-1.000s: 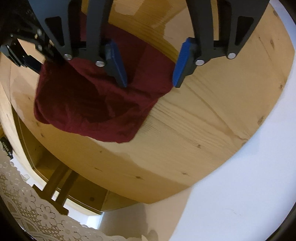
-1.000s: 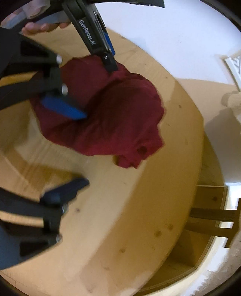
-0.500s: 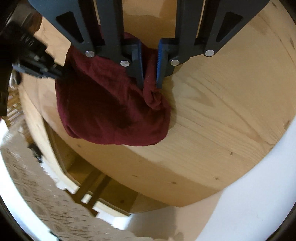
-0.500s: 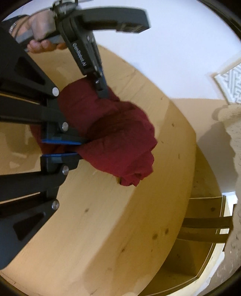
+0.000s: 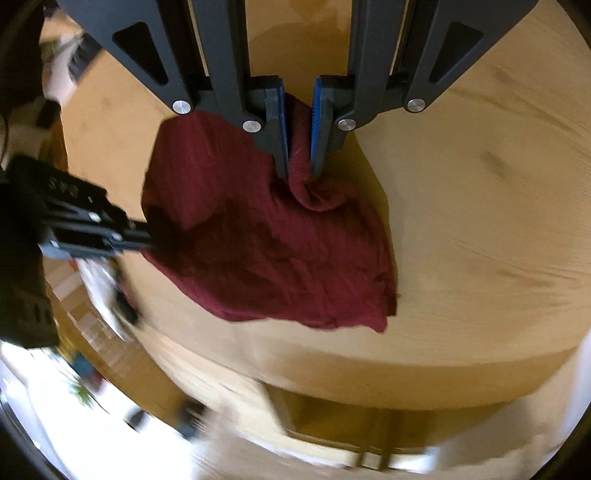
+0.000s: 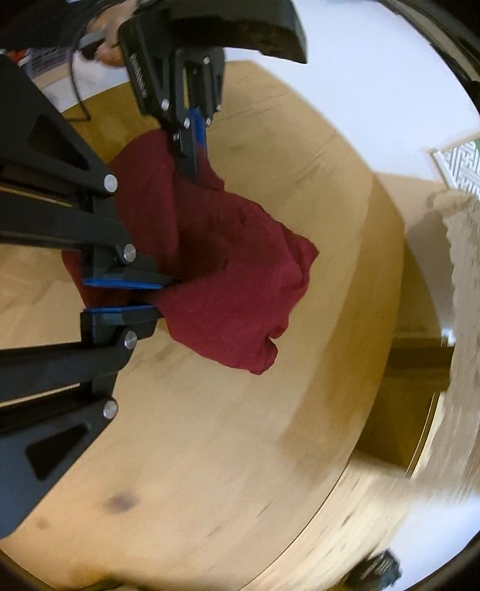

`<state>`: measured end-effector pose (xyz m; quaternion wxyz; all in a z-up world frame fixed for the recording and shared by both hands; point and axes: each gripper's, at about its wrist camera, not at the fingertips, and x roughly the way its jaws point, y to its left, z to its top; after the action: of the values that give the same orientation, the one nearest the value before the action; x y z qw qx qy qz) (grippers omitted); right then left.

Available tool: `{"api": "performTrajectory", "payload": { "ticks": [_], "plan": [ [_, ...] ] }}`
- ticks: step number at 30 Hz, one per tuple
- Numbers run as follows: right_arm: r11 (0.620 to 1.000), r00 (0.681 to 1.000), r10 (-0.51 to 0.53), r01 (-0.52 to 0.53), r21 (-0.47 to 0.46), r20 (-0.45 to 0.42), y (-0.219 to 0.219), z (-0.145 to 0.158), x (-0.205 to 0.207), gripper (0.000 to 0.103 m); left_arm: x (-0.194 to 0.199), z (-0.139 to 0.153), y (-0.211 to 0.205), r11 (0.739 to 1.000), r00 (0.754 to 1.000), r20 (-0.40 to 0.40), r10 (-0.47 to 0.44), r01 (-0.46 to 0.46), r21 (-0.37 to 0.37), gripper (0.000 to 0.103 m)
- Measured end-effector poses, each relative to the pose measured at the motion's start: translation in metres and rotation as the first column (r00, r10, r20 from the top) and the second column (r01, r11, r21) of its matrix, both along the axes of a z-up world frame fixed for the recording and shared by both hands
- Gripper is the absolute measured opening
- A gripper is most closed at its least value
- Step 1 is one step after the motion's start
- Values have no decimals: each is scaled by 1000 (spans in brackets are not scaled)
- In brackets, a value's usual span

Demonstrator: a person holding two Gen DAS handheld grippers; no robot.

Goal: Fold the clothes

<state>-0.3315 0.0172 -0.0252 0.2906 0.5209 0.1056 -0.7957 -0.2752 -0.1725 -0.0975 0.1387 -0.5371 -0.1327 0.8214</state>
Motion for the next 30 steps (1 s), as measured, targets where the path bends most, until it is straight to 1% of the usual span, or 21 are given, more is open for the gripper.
{"api": "performTrajectory", "payload": {
  "ticks": [3,5,6,8,9,10,11,12,13,14,15,16,17,19,21,23,24,25,27,30],
  "plan": [
    [997,996,-76,75,26,40,82,-3,28,7,12,-2,47,994,994,26,-104,104,31,10],
    [990,990,-130,127,54,49,123,-8,43,7,29,1,79,987,987,20,-161,160,30,15],
    [986,987,-155,151,73,42,140,-10,50,7,38,5,97,981,981,18,-194,194,24,15],
    [973,981,-196,194,125,-1,163,-11,60,8,42,8,120,974,974,13,-224,224,-28,14],
    [965,976,-215,216,149,-22,175,-11,65,8,44,10,131,969,972,4,-233,233,-76,13],
    [956,971,-235,239,169,-42,187,-10,71,9,46,10,138,965,970,-1,-241,240,-106,13],
    [950,966,-254,260,174,-56,197,-8,76,11,48,9,142,962,969,-1,-245,243,-121,13],
    [949,961,-270,276,153,-58,205,-3,82,11,49,11,143,960,969,-5,-248,245,-135,13],
    [949,956,-286,291,118,-60,211,2,88,13,51,13,143,956,968,-13,-252,247,-157,14],
    [950,952,-300,305,69,-64,213,8,95,21,54,14,145,951,966,-22,-257,249,-183,14],
    [949,948,-309,313,43,-73,217,12,101,29,54,13,148,944,964,-25,-265,254,-209,14],
    [947,944,-318,321,23,-89,220,16,108,48,54,11,148,939,963,-21,-270,258,-225,14],
    [944,938,-327,331,12,-118,219,19,118,55,54,10,145,936,962,-14,-271,261,-235,14],
    [939,928,-340,345,5,-153,220,21,137,55,55,6,139,932,962,5,-273,266,-246,14],
    [946,936,-323,325,-9,-143,215,12,156,55,46,-1,134,937,966,29,-257,256,-238,14],
    [952,943,-305,306,-19,-132,209,4,173,55,31,-14,139,940,967,42,-250,253,-228,13],
    [955,947,-296,297,-11,-128,204,0,176,55,26,-17,142,940,966,50,-253,257,-222,14],
    [958,950,-283,286,2,-130,200,-6,177,55,22,-21,145,939,965,53,-256,261,-223,17],
    [965,957,-248,257,43,-148,190,-21,179,55,13,-29,151,938,966,72,-247,258,-231,17],
    [967,959,-222,240,85,-178,180,-33,181,55,7,-34,156,946,968,92,-233,248,-208,17]
  ]
}}
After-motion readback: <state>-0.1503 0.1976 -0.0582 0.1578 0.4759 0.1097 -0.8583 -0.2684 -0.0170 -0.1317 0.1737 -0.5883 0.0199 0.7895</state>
